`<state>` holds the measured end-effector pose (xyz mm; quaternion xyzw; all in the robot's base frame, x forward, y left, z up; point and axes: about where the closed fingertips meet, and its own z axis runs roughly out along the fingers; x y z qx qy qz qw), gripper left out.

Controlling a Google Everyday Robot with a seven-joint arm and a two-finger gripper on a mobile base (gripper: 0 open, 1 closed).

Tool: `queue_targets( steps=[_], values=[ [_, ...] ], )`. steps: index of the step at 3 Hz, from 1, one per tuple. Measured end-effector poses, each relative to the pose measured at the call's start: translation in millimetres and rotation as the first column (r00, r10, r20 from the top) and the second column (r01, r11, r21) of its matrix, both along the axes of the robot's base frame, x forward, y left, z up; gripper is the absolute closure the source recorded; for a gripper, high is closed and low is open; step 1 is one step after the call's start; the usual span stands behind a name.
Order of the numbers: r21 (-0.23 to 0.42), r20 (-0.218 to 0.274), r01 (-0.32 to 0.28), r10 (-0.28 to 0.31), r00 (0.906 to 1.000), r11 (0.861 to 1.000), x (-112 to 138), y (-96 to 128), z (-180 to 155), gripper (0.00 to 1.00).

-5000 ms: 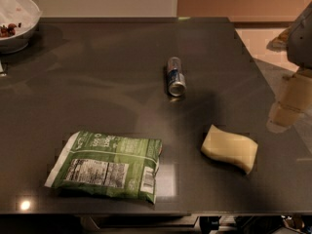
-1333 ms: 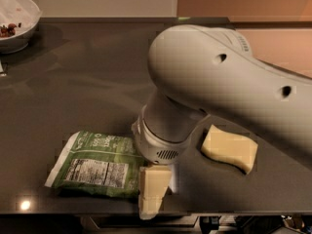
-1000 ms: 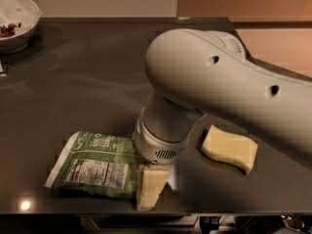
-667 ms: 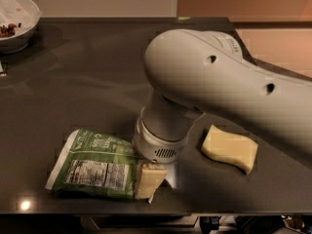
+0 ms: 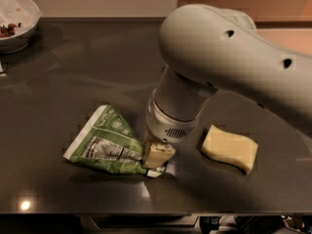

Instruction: Move green jalapeno chip bag near redbull can

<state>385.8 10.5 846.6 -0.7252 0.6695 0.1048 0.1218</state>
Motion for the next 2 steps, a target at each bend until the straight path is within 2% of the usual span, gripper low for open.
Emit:
queue_targets(
  steps=[1, 2],
  values=[
    [-0.017, 0.047, 0.046, -0.046, 0.9978, 0.999, 38.5, -17.6, 15.6, 1.00],
    [-0.066, 0.123, 0.049, -0.040, 0.9916, 0.997, 83.2, -45.5, 29.6, 1.00]
  ],
)
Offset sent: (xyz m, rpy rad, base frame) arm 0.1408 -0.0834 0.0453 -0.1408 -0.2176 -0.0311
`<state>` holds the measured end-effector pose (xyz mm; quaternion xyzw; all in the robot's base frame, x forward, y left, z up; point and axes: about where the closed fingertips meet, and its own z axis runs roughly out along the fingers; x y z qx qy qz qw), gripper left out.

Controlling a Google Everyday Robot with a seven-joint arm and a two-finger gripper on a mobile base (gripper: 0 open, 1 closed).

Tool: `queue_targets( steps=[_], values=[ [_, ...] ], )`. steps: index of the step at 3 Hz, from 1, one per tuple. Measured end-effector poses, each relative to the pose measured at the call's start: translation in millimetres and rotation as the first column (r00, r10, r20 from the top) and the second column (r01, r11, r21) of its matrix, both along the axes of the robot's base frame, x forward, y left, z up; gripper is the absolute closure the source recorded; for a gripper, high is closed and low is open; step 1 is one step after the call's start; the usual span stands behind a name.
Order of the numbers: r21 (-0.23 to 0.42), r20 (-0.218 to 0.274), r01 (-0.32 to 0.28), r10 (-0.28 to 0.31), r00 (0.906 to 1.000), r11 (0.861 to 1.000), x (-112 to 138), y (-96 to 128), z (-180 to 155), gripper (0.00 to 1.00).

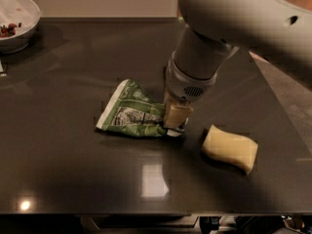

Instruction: Move green jalapeno chip bag near redbull can

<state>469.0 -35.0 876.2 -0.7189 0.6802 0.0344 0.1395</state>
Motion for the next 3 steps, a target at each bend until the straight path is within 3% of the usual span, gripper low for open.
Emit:
queue_targets(
  steps=[1, 2, 3],
  values=[
    [-0.031, 0.036, -0.048, 0.049, 0.9982, 0.998, 32.7, -32.4, 9.4, 1.00],
    [-0.036, 0.048, -0.149, 0.151, 0.9874, 0.988, 54.6, -65.2, 18.7, 1.00],
    [-0.044, 0.067, -0.225, 0.227, 0.9715, 0.973, 69.6, -90.2, 25.4, 0.83]
  ],
)
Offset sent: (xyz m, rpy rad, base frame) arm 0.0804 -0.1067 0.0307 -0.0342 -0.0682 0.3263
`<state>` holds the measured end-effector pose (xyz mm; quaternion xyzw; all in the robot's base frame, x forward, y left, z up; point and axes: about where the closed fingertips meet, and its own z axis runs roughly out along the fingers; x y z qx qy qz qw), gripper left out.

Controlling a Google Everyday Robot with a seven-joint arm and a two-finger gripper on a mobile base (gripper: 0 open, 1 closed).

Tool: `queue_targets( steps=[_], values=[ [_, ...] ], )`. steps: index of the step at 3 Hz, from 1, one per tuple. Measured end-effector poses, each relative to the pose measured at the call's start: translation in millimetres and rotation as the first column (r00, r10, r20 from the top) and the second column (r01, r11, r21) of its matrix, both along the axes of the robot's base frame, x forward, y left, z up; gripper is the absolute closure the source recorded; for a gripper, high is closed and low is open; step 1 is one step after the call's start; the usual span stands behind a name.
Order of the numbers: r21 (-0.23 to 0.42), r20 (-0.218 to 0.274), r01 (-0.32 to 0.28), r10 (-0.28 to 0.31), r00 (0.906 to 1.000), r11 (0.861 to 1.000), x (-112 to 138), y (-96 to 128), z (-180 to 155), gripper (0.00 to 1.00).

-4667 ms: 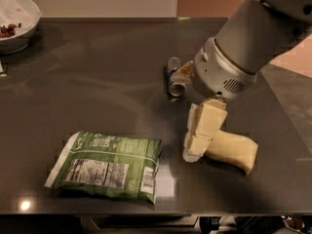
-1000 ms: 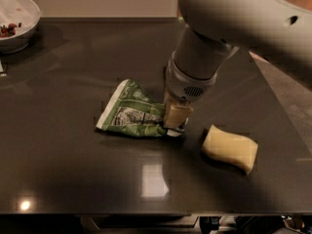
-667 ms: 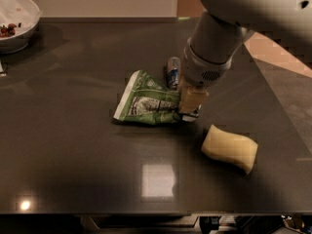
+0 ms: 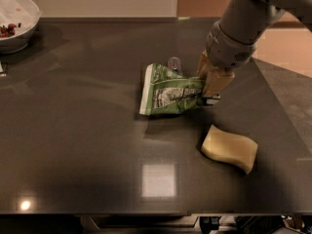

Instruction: Move green jalapeno chip bag near redbull can

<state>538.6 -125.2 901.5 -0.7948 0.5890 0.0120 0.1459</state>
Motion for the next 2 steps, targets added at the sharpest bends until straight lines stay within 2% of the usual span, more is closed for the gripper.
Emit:
queue_targets(
  steps=[2],
  values=[
    [0.004, 0.003, -0.115, 0.115, 0.9933, 0.993, 10.2, -21.3, -4.6, 0.35]
  ],
)
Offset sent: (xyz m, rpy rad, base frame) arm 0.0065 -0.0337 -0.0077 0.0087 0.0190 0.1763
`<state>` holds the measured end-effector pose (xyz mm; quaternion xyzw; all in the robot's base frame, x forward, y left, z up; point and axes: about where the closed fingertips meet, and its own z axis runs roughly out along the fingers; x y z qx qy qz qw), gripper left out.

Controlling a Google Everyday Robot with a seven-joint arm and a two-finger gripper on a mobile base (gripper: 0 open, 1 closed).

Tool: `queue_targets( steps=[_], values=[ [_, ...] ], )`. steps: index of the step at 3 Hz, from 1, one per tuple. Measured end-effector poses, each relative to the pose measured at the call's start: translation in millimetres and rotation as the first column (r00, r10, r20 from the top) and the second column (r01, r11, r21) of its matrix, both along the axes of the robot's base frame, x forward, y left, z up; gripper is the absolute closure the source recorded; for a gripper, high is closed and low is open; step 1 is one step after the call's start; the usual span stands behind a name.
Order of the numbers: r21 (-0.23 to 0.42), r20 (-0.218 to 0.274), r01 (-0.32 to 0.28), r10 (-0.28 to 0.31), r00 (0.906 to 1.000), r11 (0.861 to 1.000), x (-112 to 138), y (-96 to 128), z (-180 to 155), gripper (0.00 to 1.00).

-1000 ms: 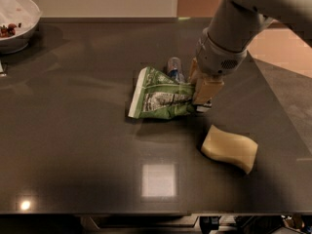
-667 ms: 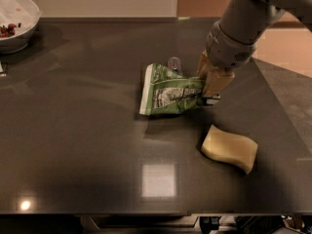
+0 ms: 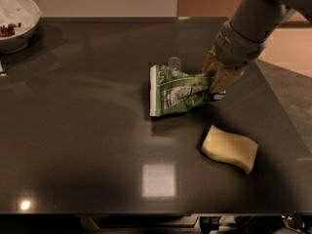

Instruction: Move green jalapeno chip bag near redbull can

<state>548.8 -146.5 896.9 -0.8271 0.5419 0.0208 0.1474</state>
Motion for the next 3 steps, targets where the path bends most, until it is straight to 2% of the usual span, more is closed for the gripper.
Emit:
queue_targets(
  steps=[1, 2, 3],
  values=[
    [0.016, -0.011, -0.047, 0.047, 0.9988, 0.999, -5.5, -3.3, -3.8, 0.13],
    [0.018, -0.004, -0.048, 0.048, 0.9988, 0.999, -3.2, -1.6, -4.5, 0.00],
    [0.018, -0.004, -0.048, 0.048, 0.9988, 0.999, -3.2, -1.6, -4.5, 0.00]
  ],
)
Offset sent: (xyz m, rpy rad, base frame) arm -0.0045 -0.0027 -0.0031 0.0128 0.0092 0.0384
